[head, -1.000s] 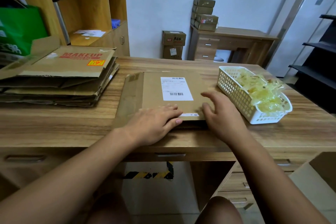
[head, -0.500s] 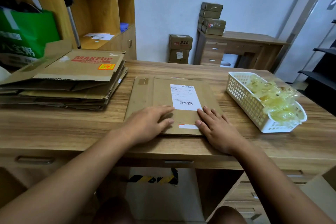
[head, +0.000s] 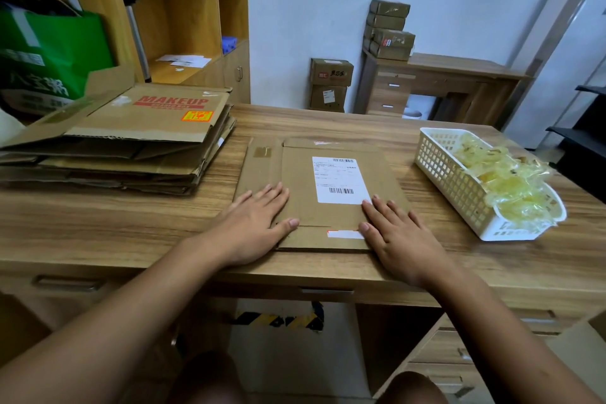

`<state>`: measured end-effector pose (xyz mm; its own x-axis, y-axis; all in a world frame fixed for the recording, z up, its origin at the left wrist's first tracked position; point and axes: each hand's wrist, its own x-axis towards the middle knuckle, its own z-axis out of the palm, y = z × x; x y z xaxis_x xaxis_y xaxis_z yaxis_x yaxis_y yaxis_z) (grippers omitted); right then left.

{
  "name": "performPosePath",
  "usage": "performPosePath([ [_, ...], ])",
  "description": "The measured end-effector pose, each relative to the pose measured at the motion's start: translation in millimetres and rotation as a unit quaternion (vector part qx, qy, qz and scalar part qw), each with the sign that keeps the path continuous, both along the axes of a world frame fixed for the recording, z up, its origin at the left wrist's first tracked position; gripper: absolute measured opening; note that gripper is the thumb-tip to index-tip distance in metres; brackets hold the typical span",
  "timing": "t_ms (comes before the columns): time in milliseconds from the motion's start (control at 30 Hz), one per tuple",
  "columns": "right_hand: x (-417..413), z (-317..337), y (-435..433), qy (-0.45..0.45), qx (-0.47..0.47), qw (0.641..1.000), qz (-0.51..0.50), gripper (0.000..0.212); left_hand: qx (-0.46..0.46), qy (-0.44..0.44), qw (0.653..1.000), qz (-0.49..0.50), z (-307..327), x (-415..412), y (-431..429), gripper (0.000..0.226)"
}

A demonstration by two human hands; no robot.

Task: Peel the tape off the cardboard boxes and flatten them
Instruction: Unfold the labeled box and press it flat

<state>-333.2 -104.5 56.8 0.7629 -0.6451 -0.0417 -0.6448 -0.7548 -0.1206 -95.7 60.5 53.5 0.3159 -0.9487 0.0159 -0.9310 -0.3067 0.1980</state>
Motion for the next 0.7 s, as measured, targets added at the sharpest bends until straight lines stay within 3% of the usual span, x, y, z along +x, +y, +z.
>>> performPosePath([
  [100,-8,10,7,0.008,0.024,1.000,0.008,0.064,0.000,0.005,1.000,-0.005,1,-2,7,0.077],
  [200,-15,26,7,0.000,-0.015,1.000,0.009,0.062,-0.009,0.021,1.000,-0.002,8,-2,13,0.080],
  [367,-4,31,1,-0.099,-0.067,0.992,-0.029,0.047,-0.054,0.027,0.998,0.030,22,-1,16,0.074],
  [433,-2,21,-2,-0.083,-0.083,0.993,-0.032,0.050,-0.072,0.031,0.996,0.030,23,0,15,0.072],
  [567,-2,2,-13,-0.041,-0.001,0.999,-0.030,0.059,-0.071,-0.001,0.997,0.021,12,-2,13,0.073],
  [700,0,-5,-15,-0.031,0.003,0.999,-0.029,0.063,-0.046,0.010,0.999,0.013,-1,-2,13,0.089],
])
